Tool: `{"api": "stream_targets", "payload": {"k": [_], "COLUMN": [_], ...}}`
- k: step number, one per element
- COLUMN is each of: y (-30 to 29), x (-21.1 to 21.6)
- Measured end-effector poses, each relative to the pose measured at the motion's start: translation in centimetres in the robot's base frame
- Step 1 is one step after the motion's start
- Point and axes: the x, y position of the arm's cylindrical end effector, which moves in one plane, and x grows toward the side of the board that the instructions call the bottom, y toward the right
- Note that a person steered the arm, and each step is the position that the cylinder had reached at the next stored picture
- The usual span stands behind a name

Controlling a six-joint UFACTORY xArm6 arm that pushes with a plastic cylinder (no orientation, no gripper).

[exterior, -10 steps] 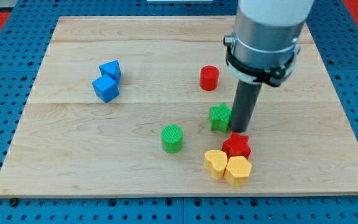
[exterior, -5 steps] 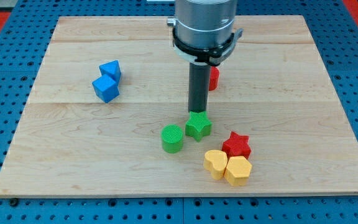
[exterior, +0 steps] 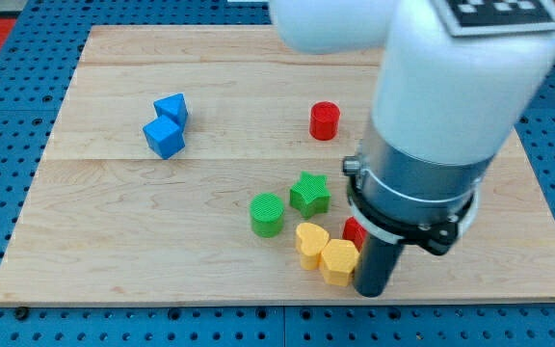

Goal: Group up the red blocks at the center of the board

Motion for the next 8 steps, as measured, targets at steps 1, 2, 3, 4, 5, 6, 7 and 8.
{"api": "stream_targets", "payload": {"k": [1, 2, 3, 4, 5, 6, 7, 8], "y": [1.4, 1.8, 1.3, 0.3, 0.3, -0.3, 3.3, 2.6], "x": [-0.3, -2.1, -5.6, -10.7, -14.0, -18.1, -14.2, -7.7]}}
